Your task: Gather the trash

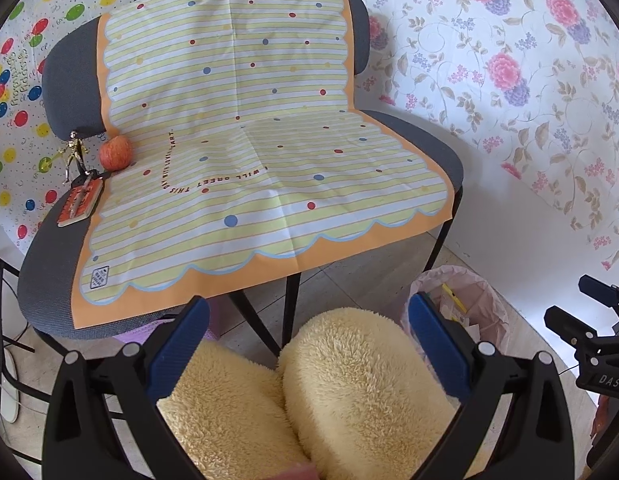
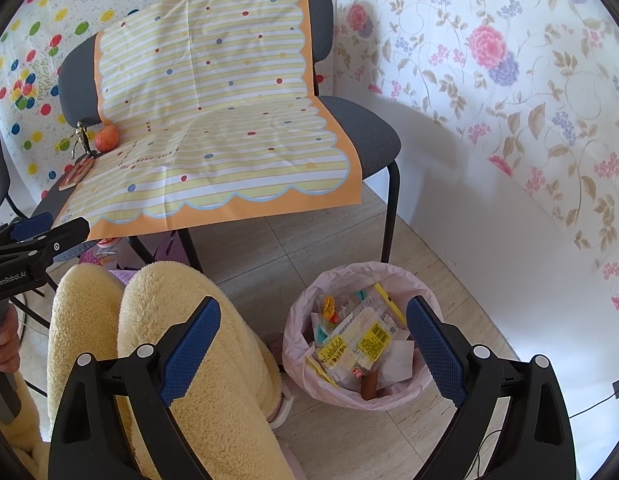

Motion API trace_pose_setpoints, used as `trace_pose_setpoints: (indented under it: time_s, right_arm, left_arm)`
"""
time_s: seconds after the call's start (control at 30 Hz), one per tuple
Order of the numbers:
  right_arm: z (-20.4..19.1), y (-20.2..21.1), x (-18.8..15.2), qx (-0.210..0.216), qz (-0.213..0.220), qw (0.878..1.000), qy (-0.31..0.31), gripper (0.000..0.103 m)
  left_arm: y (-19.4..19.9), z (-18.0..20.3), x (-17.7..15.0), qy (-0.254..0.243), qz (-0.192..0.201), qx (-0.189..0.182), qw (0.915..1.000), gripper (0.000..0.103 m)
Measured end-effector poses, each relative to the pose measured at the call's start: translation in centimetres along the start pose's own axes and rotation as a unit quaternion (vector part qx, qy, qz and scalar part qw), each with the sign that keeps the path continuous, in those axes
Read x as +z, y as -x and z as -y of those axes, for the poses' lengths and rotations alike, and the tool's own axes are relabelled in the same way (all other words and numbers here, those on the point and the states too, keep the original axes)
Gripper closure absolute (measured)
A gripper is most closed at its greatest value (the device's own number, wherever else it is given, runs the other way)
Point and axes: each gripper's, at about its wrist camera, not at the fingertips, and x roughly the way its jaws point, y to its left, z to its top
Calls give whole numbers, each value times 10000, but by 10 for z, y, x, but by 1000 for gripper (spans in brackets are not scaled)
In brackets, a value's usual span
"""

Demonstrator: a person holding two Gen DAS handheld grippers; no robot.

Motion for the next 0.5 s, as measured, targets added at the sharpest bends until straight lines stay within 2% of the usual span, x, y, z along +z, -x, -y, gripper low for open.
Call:
trace_pose_setpoints:
  time_s: [0.3,0.5]
  right_arm:
    - [-7,-27,20,118,-157,9998,43,10]
    - [-17,-73,71,291,-52,9991,310,10]
  left_arm:
    - [-14,-11,12,-34,129,255,9996,7]
    - [-43,-33,30,-42,-38,592,9982,7]
